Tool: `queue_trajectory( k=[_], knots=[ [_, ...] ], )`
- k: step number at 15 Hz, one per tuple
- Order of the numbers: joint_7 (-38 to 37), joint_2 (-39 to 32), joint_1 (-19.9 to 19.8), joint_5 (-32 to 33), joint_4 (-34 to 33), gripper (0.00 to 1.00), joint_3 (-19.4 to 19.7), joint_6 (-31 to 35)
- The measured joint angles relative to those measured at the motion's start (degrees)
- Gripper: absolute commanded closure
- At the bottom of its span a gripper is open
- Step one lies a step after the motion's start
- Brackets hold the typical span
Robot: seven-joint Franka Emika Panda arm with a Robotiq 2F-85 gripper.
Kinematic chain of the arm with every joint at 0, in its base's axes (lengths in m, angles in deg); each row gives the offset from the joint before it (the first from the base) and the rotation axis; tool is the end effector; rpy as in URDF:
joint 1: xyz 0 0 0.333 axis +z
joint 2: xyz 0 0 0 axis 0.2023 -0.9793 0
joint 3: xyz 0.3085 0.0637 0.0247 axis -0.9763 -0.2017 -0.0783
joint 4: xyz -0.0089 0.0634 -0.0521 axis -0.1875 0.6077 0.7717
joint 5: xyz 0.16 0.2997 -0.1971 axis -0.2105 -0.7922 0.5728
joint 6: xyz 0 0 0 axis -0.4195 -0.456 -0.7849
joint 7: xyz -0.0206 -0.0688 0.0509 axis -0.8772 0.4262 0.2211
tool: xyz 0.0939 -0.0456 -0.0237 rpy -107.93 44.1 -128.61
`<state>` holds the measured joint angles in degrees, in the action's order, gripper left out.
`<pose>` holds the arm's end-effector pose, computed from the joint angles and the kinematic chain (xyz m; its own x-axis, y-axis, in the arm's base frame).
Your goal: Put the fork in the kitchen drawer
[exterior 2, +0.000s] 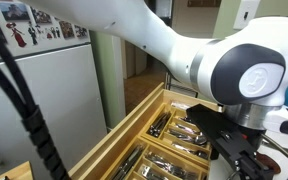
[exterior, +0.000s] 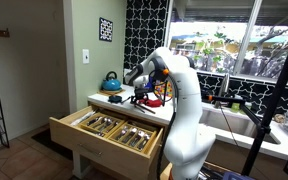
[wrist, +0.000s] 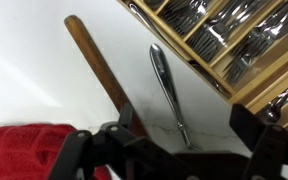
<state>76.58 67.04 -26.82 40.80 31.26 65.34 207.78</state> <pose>0.5544 -0.3084 0.3761 0.8449 -0.5347 -0.0112 -0.5276 -0.8368 0.1462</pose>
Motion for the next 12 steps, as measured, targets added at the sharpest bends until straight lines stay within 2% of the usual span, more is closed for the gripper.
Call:
queue_trajectory(
  k=[2, 3, 5, 6, 9, 10, 11, 12],
  knots=[
    [0.8, -0.5, -0.3, -1.6, -0.5, 0.26, 0.0, 0.5],
    [1.2, -0.8, -0.5, -2.4, -0.7, 0.25, -0.1, 0.7],
    [1.9, -1.2, -0.8, -3.7, -0.9, 0.36, -0.1, 0.9],
    [2.2, -1.4, -0.9, -4.1, -1.1, 0.55, -0.1, 0.9],
    [2.7, -2.1, -1.2, -5.3, -1.7, 0.77, -0.1, 0.9],
    [2.8, -2.4, -1.3, -5.5, -1.9, 0.65, -0.2, 0.9],
    [2.8, -2.6, -1.3, -5.7, -2.1, 0.4, -0.2, 0.9],
    [2.9, -2.8, -1.4, -5.8, -2.2, 0.41, -0.2, 0.9]
  ],
)
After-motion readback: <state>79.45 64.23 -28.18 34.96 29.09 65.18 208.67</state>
